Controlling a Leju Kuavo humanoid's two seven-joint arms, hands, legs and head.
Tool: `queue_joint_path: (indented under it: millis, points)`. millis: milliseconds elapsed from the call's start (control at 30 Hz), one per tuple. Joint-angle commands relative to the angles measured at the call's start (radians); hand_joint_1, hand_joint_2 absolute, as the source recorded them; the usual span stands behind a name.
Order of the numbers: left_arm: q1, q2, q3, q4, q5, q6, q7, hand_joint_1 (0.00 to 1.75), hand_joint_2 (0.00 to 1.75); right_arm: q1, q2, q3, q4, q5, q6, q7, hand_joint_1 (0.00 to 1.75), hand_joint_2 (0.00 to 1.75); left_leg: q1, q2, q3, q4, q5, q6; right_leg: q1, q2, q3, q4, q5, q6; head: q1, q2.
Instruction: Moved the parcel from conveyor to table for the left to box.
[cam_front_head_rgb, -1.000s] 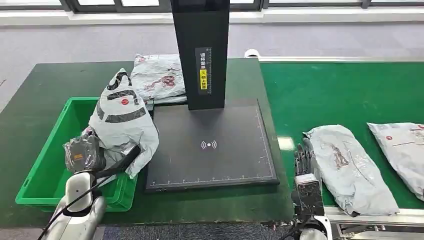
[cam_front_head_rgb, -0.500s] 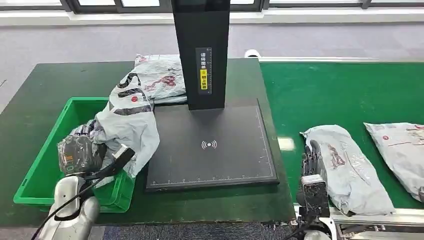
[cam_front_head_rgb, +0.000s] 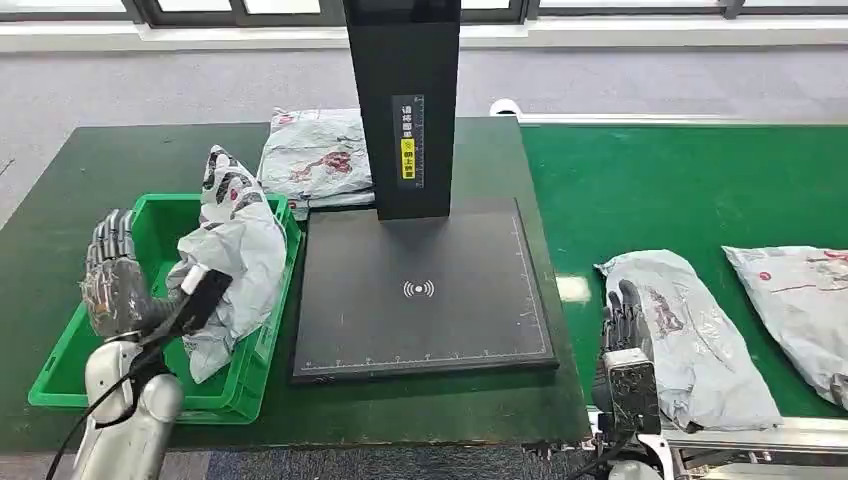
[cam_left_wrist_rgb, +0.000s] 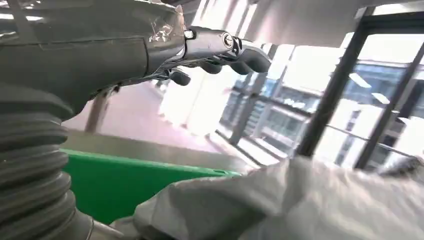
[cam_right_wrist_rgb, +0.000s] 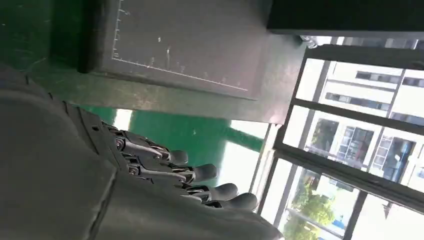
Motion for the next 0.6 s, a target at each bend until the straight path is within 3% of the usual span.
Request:
queue_joint_path:
  millis: [33, 167, 300, 367, 467, 600]
  points:
    - [-0.344, -0.005, 0.127, 0.436, -0.027, 0.037, 0.017, 0.00, 1.75, -0.022, 0.052, -0.089, -0.014, 0.016, 0.006, 0.028, 0.00, 0.00, 0.001, -0.008, -0.001, -0.001, 0.003, 0.000, 0.001, -0.008, 0.002, -0.001, 0.001, 0.000, 0.000, 0.000]
    - [-0.435, -0.006, 0.200, 0.465, 0.153, 0.127, -0.161, 0.00, 1.75, -0.019, 0.039, -0.106, -0.013, 0.015, 0.002, 0.034, 0.00, 0.00, 0.002, -0.012, -0.004, 0.001, 0.006, 0.001, 0.002, -0.012, 0.001, 0.000, 0.001, -0.001, 0.000, 0.000]
    - [-0.410, -0.006, 0.192, 0.416, 0.162, 0.110, -0.153, 0.00, 1.75, -0.011, 0.036, -0.109, -0.004, 0.014, -0.003, 0.032, 0.00, 0.00, 0.001, -0.009, -0.001, -0.001, 0.005, 0.001, 0.001, -0.008, 0.003, -0.002, 0.002, 0.000, 0.000, 0.000]
    - [-0.385, -0.017, 0.203, 0.354, 0.244, 0.166, -0.227, 0.00, 1.75, -0.013, 0.031, -0.101, 0.004, 0.010, -0.013, 0.029, 0.00, 0.00, 0.001, -0.009, -0.001, 0.000, 0.005, 0.001, 0.001, -0.008, 0.003, -0.001, 0.001, 0.000, 0.000, 0.000]
    - [-0.343, -0.038, 0.197, 0.222, 0.441, 0.131, -0.337, 0.00, 1.75, -0.020, 0.034, -0.096, 0.014, 0.005, -0.026, 0.026, 0.00, 0.00, 0.001, -0.008, -0.001, 0.000, 0.005, 0.001, 0.001, -0.008, 0.002, -0.001, 0.002, 0.000, 0.000, 0.000]
    - [-0.296, -0.062, 0.146, 0.095, 0.540, 0.119, -0.382, 0.00, 1.75, -0.022, 0.033, -0.094, 0.011, 0.005, -0.040, 0.027, 0.00, 0.00, 0.001, -0.009, -0.002, 0.000, 0.005, 0.001, 0.001, -0.008, 0.001, -0.001, 0.001, 0.000, 0.000, 0.000]
